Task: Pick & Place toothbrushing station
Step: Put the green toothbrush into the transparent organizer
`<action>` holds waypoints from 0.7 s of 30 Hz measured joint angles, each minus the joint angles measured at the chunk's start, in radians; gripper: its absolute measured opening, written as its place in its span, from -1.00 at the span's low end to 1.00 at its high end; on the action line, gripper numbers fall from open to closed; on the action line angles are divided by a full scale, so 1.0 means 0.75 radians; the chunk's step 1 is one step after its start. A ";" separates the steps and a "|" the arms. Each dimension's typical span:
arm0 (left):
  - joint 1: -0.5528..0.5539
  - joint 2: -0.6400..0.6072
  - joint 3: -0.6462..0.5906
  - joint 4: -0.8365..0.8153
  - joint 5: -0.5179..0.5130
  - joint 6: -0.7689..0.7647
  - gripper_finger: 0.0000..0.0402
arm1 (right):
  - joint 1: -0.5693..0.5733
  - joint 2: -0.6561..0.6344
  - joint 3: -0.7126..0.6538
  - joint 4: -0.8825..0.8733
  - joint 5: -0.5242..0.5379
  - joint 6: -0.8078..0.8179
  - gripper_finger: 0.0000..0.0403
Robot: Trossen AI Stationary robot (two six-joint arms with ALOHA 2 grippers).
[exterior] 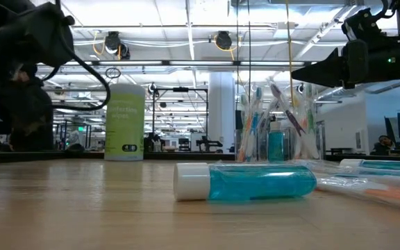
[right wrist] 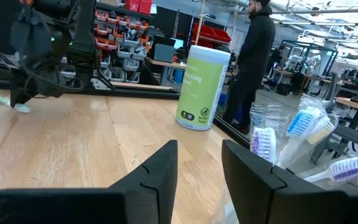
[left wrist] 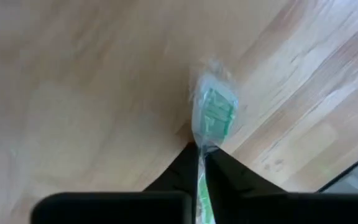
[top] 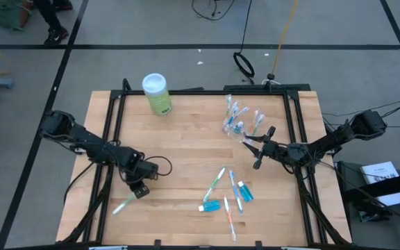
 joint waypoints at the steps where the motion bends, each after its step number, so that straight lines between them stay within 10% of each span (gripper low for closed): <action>1: 0.017 0.000 0.000 0.013 0.003 0.001 -0.93 | 0.000 0.000 0.000 0.000 0.000 0.000 -0.42; 10: 0.167 0.004 0.215 0.038 -0.188 0.235 -0.98 | 0.000 0.000 0.000 0.001 0.001 -0.007 -0.42; 21: 0.308 0.001 0.609 0.239 -0.944 1.000 -0.97 | 0.000 0.000 0.000 0.001 0.001 -0.007 -0.42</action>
